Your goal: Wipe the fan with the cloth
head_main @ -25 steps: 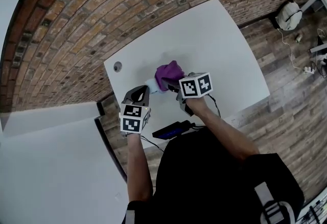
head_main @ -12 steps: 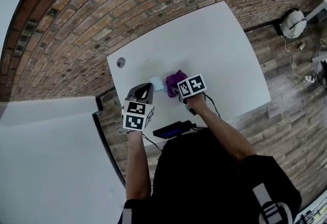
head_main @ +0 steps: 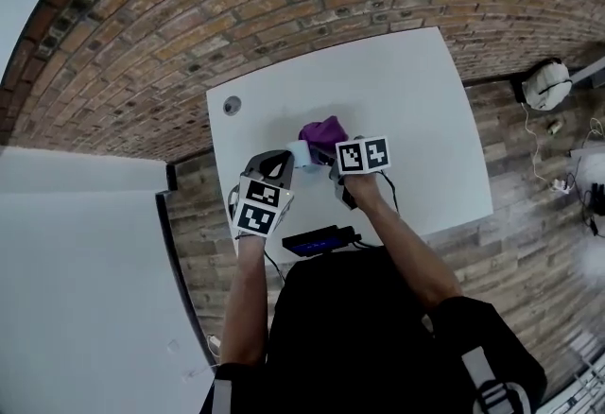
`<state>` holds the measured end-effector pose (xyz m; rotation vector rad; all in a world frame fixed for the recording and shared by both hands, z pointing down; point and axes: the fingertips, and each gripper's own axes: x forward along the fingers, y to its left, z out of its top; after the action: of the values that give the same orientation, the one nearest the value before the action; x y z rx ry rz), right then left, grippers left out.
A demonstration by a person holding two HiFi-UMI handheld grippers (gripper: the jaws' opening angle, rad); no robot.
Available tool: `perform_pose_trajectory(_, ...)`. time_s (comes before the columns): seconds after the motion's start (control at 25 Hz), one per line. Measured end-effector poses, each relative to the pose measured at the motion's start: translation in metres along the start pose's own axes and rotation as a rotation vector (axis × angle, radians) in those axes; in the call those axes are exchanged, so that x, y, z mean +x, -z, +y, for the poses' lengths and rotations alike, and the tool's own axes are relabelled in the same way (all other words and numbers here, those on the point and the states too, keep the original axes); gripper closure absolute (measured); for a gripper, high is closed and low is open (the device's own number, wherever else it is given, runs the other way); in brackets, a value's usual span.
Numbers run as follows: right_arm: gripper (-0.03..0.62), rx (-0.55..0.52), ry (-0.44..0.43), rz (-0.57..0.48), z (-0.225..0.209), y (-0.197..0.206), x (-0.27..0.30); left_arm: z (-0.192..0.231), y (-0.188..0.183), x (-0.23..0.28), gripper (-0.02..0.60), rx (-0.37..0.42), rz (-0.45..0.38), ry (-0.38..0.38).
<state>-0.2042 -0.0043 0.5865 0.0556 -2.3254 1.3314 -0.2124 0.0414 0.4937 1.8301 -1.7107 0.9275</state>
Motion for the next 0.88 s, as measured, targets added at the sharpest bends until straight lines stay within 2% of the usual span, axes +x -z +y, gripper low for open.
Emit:
perform_pose_trajectory(0.12, 0.526, 0.011, 0.097, 0.064, -0.029, 0.021, 0.010, 0.000, -0.001, 0.001, 0.580, -0.003, -0.005, -0.001)
perform_pose_trajectory(0.2, 0.525, -0.021, 0.148, 0.149, -0.041, 0.038, 0.013, 0.001, -0.001, 0.001, 0.580, -0.010, -0.012, -0.002)
perform_pose_trajectory(0.36, 0.525, -0.113, 0.177, 0.335, -0.042, 0.062, 0.001, 0.002, -0.001, 0.000, 0.580, -0.012, -0.016, -0.002)
perform_pose_trajectory(0.44, 0.525, -0.126, 0.192, 0.283, -0.044, 0.046, -0.007, 0.001, -0.001, 0.000, 0.580, -0.014, -0.019, 0.001)
perform_pose_trajectory(0.56, 0.525, -0.082, 0.181, 0.078, -0.045, -0.002, -0.008, 0.002, 0.000, -0.001, 0.580, -0.023, -0.027, 0.001)
perform_pose_trajectory(0.6, 0.525, -0.071, 0.166, 0.044, -0.044, -0.013, -0.004, 0.002, -0.001, -0.001, 0.580, -0.025, -0.030, 0.000)
perform_pose_trajectory(0.68, 0.525, -0.047, 0.122, 0.064, -0.041, -0.016, 0.011, 0.002, -0.001, 0.000, 0.580, -0.026, -0.032, 0.000)
perform_pose_trajectory(0.76, 0.525, -0.015, 0.090, 0.139, -0.039, 0.001, 0.025, 0.001, -0.001, 0.000, 0.580, -0.030, -0.032, 0.001)
perform_pose_trajectory(0.88, 0.525, 0.018, 0.117, 0.169, -0.043, 0.024, 0.021, 0.000, -0.001, 0.000, 0.580, -0.035, -0.033, 0.006)
